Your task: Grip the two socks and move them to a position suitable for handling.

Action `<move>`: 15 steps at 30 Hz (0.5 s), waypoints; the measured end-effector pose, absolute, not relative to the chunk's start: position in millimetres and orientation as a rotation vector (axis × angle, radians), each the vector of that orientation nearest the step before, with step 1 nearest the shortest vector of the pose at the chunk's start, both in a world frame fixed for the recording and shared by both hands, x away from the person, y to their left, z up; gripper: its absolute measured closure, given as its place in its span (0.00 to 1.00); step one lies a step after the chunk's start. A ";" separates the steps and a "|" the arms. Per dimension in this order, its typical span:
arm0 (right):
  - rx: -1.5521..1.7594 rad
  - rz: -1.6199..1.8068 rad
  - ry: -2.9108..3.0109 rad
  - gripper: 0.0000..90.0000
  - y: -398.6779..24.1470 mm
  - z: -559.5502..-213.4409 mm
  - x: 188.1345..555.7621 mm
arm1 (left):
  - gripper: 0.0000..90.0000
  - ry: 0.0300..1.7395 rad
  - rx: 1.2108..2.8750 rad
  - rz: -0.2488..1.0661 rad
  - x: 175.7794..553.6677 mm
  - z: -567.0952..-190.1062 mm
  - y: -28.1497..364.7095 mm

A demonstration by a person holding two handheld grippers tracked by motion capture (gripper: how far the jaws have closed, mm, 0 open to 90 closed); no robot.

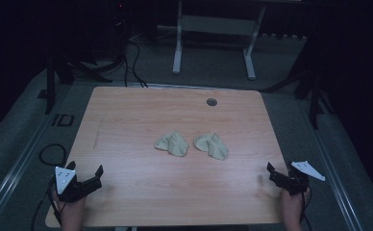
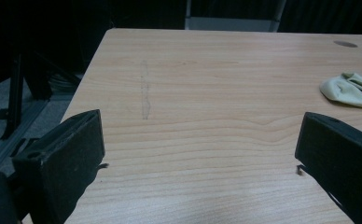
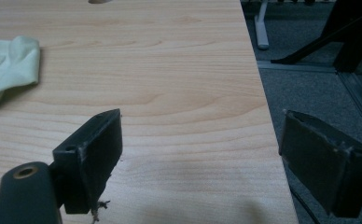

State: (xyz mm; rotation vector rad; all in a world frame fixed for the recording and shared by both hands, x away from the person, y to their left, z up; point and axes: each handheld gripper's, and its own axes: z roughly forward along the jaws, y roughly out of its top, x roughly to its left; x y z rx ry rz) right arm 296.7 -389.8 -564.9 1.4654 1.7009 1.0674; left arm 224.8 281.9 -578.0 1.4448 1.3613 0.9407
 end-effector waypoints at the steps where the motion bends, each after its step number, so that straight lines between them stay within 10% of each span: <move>1: 1.466 1.065 1.711 0.15 -389.5 -565.0 297.2 | 0.01 1.360 1.446 0.942 224.8 -578.0 281.6; 15: 1.442 1.023 1.805 0.16 -383.5 -565.7 300.8 | 0.01 1.378 1.460 0.958 225.1 -576.8 278.3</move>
